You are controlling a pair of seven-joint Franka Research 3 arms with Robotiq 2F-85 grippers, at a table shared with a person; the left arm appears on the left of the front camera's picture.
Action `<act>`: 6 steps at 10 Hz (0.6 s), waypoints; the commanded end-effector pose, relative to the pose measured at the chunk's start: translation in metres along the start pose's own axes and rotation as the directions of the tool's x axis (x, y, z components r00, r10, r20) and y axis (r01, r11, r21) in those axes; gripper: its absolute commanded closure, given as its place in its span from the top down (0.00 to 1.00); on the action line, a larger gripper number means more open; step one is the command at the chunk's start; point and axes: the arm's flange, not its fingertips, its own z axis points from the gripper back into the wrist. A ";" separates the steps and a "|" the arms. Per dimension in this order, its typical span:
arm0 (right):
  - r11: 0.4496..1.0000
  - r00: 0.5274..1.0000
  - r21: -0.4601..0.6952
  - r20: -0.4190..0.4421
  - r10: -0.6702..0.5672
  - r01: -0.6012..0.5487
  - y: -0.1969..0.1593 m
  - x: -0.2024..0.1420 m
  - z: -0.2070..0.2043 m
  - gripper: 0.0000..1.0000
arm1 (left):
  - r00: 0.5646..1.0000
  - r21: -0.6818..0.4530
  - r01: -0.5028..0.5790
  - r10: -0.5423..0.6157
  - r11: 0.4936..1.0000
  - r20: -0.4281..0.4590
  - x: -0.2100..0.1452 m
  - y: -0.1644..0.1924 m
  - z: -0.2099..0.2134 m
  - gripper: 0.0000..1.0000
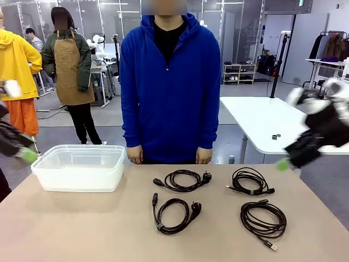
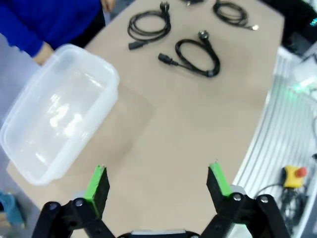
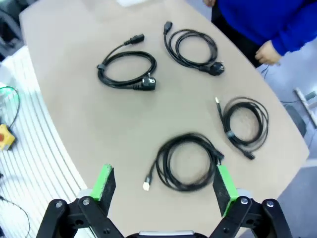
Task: Organize and store the cables.
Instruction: Place the Power Cable into the Organizing box.
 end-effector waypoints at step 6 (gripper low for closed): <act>0.985 0.967 -0.096 0.226 -0.117 0.141 -0.039 -0.151 0.088 1.00 | 0.972 0.001 -0.132 0.129 0.991 0.198 -0.143 0.036 0.073 1.00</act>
